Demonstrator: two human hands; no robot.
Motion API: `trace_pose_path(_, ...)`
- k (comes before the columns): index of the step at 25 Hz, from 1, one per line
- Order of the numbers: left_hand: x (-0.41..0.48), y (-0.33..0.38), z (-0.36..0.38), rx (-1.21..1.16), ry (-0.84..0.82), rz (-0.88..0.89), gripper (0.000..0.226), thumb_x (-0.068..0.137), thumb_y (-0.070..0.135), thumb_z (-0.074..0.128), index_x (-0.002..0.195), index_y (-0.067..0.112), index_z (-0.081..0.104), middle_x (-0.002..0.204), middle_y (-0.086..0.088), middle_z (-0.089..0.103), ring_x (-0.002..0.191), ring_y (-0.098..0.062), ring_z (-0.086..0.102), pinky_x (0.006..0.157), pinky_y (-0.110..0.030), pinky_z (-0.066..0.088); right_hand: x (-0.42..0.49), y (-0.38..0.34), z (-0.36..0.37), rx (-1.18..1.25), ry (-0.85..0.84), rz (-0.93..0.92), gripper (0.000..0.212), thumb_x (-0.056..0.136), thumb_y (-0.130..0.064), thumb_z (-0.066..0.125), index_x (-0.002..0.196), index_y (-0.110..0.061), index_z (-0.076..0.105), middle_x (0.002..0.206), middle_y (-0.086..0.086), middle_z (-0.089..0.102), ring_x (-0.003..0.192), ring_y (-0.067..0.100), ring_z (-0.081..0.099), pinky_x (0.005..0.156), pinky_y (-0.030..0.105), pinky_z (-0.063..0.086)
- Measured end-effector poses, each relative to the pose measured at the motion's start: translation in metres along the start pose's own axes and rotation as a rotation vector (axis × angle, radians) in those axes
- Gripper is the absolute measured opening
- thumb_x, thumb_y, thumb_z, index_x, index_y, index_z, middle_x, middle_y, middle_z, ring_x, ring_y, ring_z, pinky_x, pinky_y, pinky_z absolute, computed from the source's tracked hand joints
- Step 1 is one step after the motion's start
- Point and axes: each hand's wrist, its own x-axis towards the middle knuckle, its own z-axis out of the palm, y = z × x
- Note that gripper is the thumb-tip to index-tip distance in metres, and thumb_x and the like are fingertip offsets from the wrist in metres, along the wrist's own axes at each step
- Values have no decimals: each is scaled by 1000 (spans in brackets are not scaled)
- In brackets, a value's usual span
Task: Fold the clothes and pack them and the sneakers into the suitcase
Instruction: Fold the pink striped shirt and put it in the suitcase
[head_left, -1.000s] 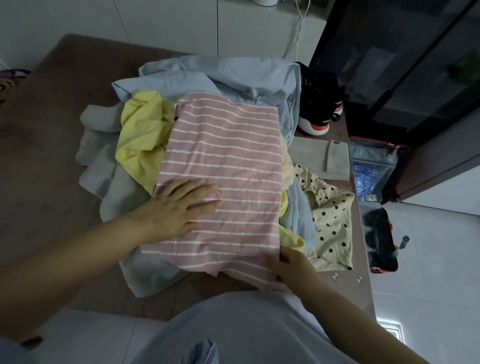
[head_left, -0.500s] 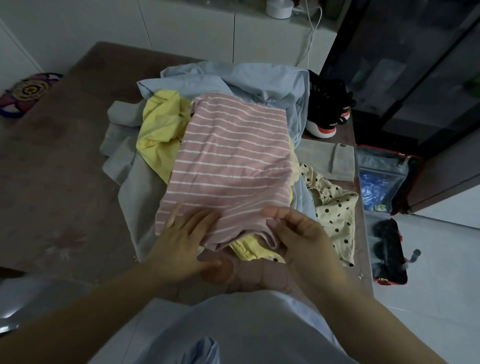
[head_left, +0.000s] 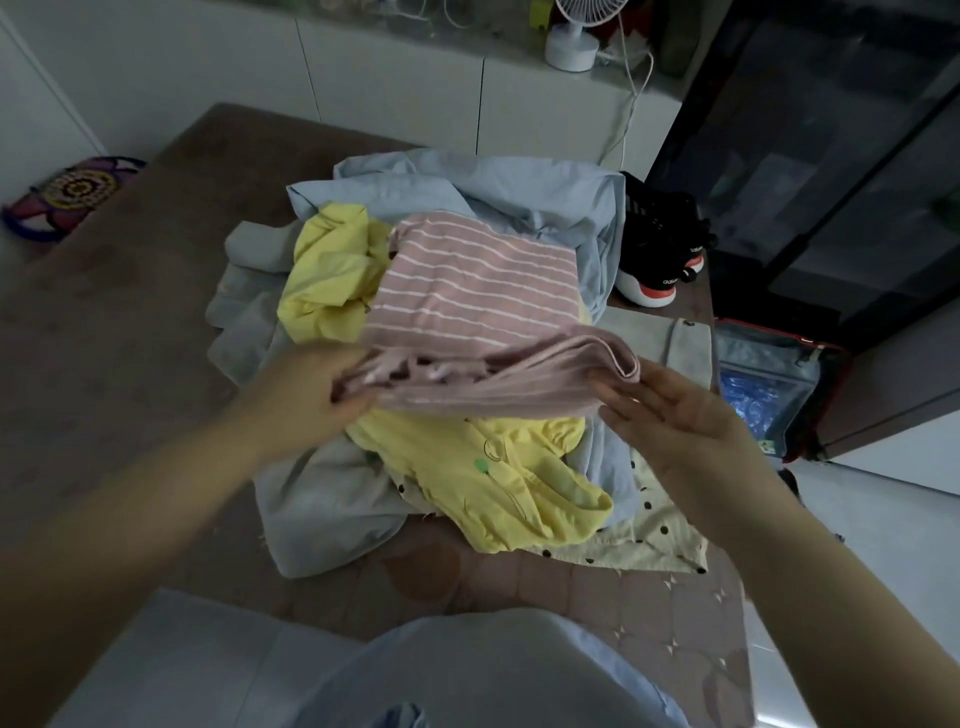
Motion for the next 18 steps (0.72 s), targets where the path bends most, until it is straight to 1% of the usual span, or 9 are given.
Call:
trace_pose_path(2,37,2,-26,-56,-50,-48,48,74,39,66,112,10,62,93,6,61,81,-11,57,66,-18,41,21,-8,-12,-387,73,-26,37,78,11,63,102,-17,66,83,-9,74,78,0,68,67,12,52)
trace_pose_path(4,84,6,-46,-85,-85,-39,48,76,15,74,121,16,57,103,10,56,91,-8,54,72,-5,36,52,-22,-24,-538,216,-54,19,82,-2,65,81,-21,70,66,-5,72,62,4,65,60,16,52)
trace_pose_path(8,187,1,-54,5,-140,-43,48,77,11,70,120,21,52,92,-3,61,84,-24,58,71,-28,40,148,-32,-43,-506,399,-75,23,87,-19,63,65,-17,64,51,-4,58,45,5,49,54,21,45)
trace_pose_path(10,223,-8,-41,207,-114,-88,49,80,13,66,126,19,49,106,-7,62,99,-29,56,81,-31,40,200,-20,-48,-384,427,-18,22,89,-13,60,67,-14,64,48,-8,60,40,2,50,52,21,46)
trace_pose_path(12,238,-10,-23,484,-88,-117,51,83,10,59,132,20,45,127,-7,55,119,-29,47,106,-36,26,231,-4,-46,-357,386,88,11,89,-11,57,97,-6,64,72,-3,72,57,7,62,57,23,48)
trace_pose_path(14,229,-9,-4,564,-32,-39,49,86,7,54,133,18,46,134,-10,51,127,-29,39,114,-40,8,231,21,-40,-533,268,173,58,88,-20,60,139,-11,35,120,3,58,98,18,60,74,26,48)
trace_pose_path(15,215,-8,5,536,-15,38,46,88,11,52,133,18,48,134,-9,51,128,-29,39,115,-40,6,218,34,-35,-652,217,111,72,86,-29,62,145,-14,23,132,4,48,114,21,53,85,29,47)
trace_pose_path(17,181,-11,23,479,-81,135,49,91,35,41,138,24,42,143,-2,43,135,-23,33,115,-40,3,186,54,-21,-844,71,-189,80,80,-54,56,146,-18,25,142,7,39,130,24,40,105,40,37)
trace_pose_path(18,166,-16,31,490,-174,102,59,88,49,25,144,28,31,151,3,32,140,-20,23,116,-39,-1,174,59,-17,-950,-34,-263,84,77,-65,47,146,-22,25,147,7,33,136,24,31,111,44,28)
